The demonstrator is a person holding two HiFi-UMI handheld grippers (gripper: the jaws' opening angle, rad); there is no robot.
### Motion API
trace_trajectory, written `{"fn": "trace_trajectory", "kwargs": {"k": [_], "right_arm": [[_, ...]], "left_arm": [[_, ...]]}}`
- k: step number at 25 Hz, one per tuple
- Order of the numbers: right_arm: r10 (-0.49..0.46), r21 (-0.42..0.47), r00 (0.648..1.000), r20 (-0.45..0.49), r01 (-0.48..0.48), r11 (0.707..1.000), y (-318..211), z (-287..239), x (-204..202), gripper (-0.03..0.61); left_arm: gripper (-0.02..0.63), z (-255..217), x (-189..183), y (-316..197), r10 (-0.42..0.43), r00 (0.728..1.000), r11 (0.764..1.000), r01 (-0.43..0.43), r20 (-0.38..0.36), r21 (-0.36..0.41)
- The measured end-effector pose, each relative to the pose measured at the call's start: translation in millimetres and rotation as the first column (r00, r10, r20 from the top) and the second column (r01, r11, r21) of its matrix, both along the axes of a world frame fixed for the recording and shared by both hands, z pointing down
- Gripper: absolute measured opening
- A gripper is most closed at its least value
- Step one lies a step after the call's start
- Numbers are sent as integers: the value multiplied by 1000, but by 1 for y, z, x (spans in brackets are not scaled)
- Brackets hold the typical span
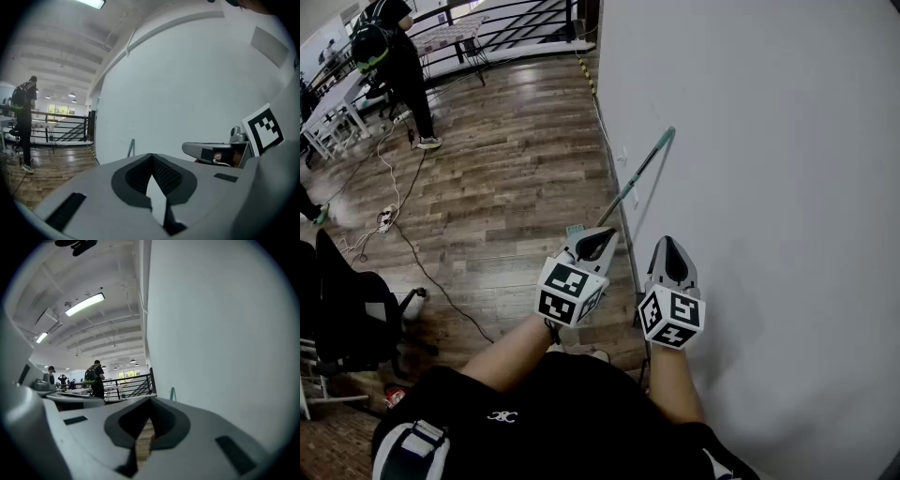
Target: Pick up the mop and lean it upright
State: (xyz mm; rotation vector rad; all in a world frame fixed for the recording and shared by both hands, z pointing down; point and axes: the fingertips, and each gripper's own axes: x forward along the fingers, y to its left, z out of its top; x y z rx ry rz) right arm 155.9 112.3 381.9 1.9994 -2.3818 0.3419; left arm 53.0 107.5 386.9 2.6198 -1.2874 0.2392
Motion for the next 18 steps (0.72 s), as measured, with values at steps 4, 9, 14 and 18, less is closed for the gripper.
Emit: {"fn": "trace_trajectory", "kwargs": {"k": [4, 9, 14, 18], "right_arm": [[-5, -3, 1000, -1, 5, 1000, -4, 4, 0, 6], [-32, -4, 999, -9, 32, 999, -2, 3, -14, 6], [-29, -9, 999, -29, 29, 1000, -2, 4, -33, 6], [-25, -13, 999, -42, 25, 1000, -4, 5, -52, 6]], "left_arm": [[-6, 4, 1, -3, 0, 1000, 1000, 0, -11, -7], [-6, 4, -7, -3, -1, 1000, 1000, 1, -24, -3], [-6, 7, -26, -3, 1, 999, 1000, -1, -36, -7], [-6, 8, -46, -7, 7, 999, 1000, -7, -43, -7]]}}
